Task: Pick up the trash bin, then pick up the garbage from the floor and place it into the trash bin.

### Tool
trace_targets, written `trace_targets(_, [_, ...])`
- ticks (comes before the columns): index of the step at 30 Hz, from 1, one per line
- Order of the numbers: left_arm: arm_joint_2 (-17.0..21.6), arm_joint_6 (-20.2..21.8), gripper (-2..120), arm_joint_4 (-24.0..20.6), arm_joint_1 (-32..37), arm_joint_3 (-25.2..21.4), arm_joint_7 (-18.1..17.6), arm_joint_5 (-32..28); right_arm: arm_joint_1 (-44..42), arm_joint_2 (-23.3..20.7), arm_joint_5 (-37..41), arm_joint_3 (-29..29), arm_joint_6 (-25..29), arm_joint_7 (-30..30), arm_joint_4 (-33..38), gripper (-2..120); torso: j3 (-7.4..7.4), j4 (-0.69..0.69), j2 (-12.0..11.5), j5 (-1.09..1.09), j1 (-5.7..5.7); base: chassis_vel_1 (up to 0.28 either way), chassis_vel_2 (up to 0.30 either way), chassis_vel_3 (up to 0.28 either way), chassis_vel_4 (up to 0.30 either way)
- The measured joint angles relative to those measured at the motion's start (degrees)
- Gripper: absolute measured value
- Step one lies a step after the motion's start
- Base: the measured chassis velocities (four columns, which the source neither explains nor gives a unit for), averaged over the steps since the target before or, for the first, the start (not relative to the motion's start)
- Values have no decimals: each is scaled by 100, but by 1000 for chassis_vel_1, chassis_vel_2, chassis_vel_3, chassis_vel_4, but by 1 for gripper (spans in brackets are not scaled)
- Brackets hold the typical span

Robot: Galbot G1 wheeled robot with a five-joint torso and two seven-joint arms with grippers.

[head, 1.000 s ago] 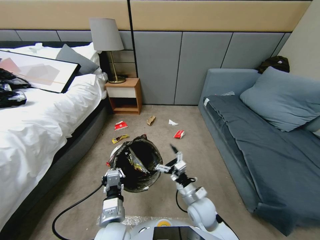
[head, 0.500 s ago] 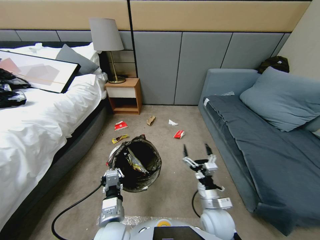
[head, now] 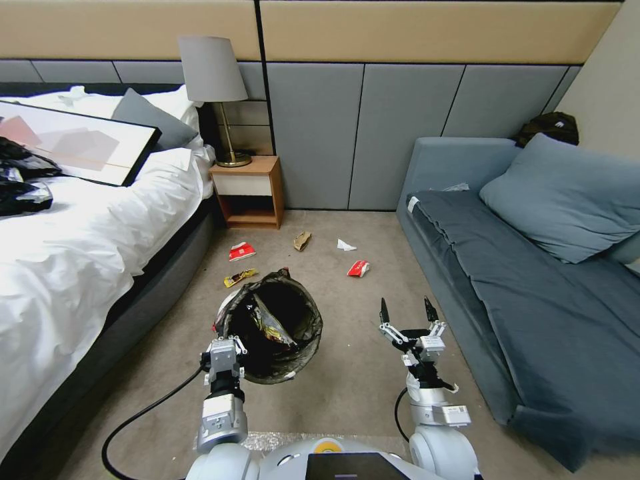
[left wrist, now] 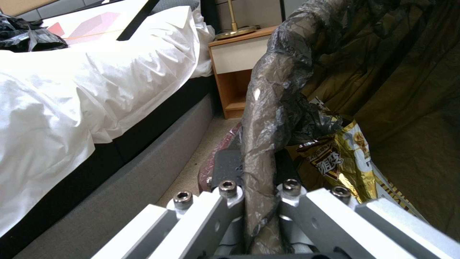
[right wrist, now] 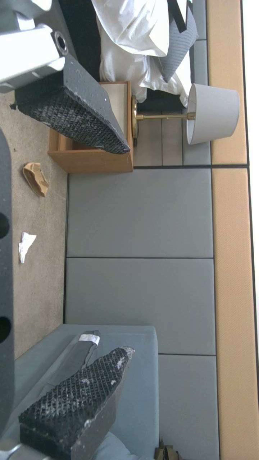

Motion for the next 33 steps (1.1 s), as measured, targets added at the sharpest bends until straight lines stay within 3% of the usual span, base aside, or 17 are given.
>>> trace_targets(14, [1,0,0,-13,10,9,-3,20,78,11,22,-3,-30,-15,-8,100,0,0,0,-1,0,-91,93,80,-84])
trace_targets(33, [-28,-3,0,-15,8,9,-11,46,139,40,26,-62,-105,-16,-41,100,0,0,0,0,1,-284,279,279,-294])
